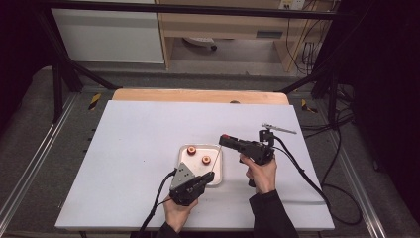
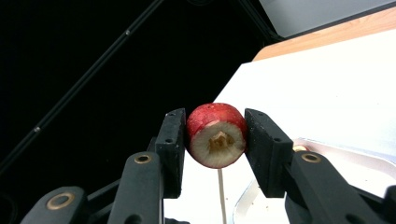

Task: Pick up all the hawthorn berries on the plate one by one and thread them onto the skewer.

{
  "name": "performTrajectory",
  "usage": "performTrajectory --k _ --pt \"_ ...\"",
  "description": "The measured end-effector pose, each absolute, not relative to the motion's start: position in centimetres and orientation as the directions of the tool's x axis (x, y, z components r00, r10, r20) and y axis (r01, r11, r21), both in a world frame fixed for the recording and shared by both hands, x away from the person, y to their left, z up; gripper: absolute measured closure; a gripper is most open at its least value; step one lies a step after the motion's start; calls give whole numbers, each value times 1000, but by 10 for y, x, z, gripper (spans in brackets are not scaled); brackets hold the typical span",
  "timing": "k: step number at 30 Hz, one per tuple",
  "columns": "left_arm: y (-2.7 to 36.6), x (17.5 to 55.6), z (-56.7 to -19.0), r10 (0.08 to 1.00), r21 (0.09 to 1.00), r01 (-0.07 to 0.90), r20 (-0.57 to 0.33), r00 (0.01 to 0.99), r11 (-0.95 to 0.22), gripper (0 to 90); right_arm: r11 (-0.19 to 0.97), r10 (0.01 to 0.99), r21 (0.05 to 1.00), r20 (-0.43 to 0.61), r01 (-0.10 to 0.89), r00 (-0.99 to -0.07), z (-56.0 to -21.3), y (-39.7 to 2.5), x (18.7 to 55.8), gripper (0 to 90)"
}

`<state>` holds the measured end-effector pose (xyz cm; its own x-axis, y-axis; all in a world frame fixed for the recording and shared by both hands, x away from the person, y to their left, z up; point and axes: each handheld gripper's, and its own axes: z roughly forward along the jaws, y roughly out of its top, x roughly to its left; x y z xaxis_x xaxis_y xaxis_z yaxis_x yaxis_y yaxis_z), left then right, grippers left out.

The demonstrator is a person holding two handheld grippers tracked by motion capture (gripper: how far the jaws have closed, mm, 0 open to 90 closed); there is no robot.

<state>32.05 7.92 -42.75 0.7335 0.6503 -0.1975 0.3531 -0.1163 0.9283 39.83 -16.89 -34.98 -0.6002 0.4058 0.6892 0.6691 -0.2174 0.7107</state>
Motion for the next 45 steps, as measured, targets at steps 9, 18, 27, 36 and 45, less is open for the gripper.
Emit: performTrajectory --k 9,18,27,36,45 --pt "80 324 -425 661 917 385 -226 715 -103 886 -141 431 747 636 649 -639 -363 -157 393 606" --pt "80 326 -425 657 921 383 -245 713 -73 887 -72 454 760 601 645 -658 -374 -149 384 607" --pt "86 331 -423 664 913 403 -268 698 -55 886 -10 447 760 584 649 -677 -393 -133 377 606" --pt "97 331 -423 670 910 403 -240 703 -97 885 -6 480 824 499 566 -721 -382 -144 377 438" --pt "121 329 -423 702 894 420 -200 683 -154 884 149 588 860 320 489 -743 -381 -159 380 183"
